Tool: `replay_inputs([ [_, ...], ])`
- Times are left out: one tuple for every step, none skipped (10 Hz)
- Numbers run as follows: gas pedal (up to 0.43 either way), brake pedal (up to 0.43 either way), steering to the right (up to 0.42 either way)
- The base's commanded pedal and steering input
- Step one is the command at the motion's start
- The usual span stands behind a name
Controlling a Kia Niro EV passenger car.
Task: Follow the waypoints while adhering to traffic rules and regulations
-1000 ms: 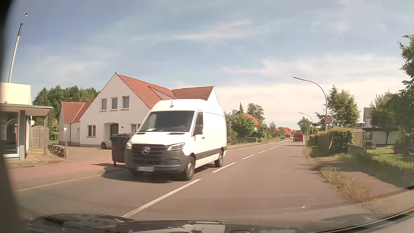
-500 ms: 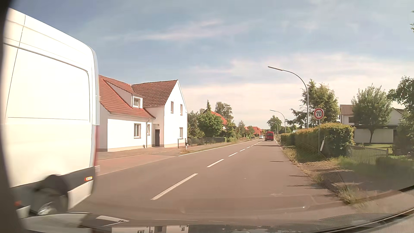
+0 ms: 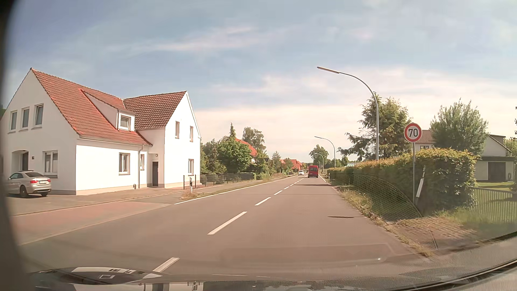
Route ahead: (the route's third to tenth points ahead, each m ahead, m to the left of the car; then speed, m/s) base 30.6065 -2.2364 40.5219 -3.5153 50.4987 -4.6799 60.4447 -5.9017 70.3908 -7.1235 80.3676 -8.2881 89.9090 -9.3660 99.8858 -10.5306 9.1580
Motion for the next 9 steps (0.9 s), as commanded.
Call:
replay_inputs([
  [0.228,0.000,0.050],
  [0.228,0.000,0.048],
  [0.228,0.000,0.048],
  [0.228,0.000,0.047],
  [0.228,0.000,0.045],
  [0.228,0.000,0.041],
  [0.228,0.000,0.038],
  [0.228,0.000,0.033],
  [0.228,0.000,0.029],
])
